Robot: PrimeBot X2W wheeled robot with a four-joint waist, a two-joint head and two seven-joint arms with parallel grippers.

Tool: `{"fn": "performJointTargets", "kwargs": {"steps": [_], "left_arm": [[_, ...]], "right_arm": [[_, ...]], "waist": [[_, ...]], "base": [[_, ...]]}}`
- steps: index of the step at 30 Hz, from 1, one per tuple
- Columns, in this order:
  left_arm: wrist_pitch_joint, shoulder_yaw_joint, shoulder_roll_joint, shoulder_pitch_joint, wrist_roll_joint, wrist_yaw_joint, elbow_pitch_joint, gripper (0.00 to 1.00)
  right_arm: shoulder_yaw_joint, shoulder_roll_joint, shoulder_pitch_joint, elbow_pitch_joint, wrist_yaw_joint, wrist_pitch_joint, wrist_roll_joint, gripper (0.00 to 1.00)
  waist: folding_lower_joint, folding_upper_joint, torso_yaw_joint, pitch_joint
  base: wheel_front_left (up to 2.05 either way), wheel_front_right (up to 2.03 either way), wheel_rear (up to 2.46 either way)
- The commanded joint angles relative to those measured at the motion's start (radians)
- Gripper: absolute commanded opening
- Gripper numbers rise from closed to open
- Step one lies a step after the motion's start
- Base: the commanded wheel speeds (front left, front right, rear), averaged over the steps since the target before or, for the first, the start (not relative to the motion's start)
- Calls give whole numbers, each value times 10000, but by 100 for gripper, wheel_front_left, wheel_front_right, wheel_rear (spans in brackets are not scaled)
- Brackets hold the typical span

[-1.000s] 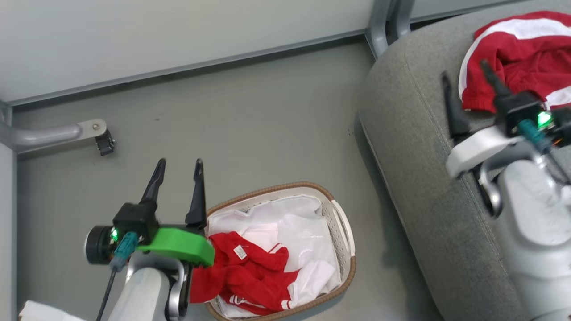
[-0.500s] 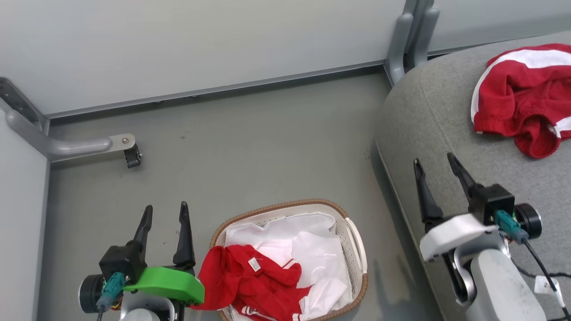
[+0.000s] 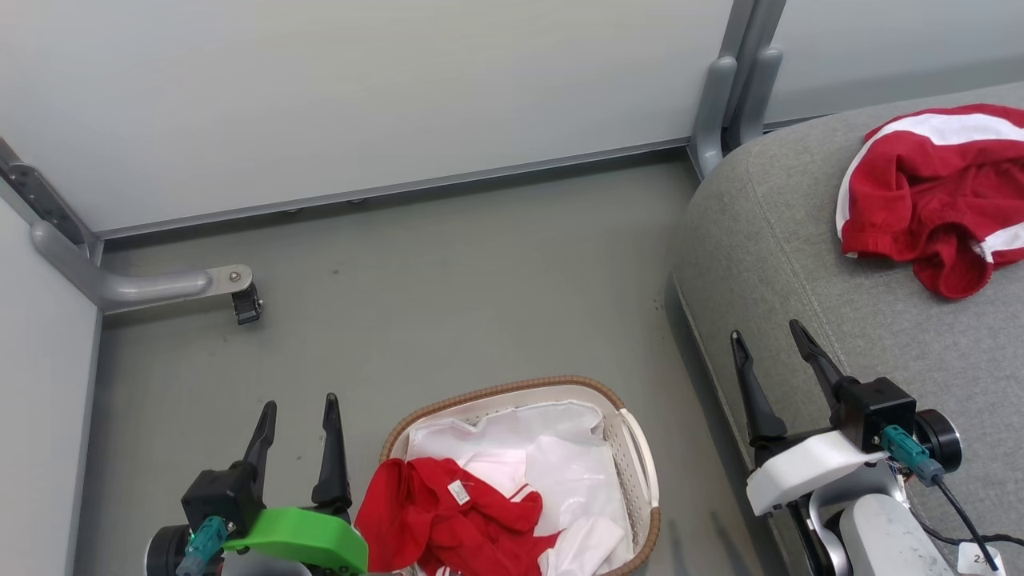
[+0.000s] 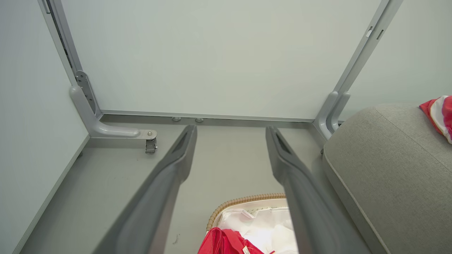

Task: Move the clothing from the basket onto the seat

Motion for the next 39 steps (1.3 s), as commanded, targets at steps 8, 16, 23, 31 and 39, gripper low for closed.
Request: {"fn": "performJointTargets", "kwargs": {"steps": [8,16,23,31,39], "left_arm": [[-33,-144,-4,111,-51,85,-60,100],[-33,-163,-4,64,16,132,-160,100],[-33,-205,-4,-7,19,119,-193,100],[-32,-538,-4,-413,367,-73,76,100],[-14,-1640,2,-1958,1060,-567,1822,100]], "right_arm": [[20,-33,174,-34,-14,-16,-63,100],[-3,-32,127,-66,-14,-18,-42,100],[-36,-32,55,-97,-14,-16,-10,100],[-88,-32,-207,-257,-14,-16,-76,100],[-296,-30,-822,-703,-14,-16,-352,100]], "waist": [[1,0,9,-82],[1,0,9,-60],[1,0,-2,0],[1,0,-70,417],[1,0,-283,1539]], "base": [[0,0,0],[0,0,0],[0,0,0],[0,0,0],[0,0,0]]}}
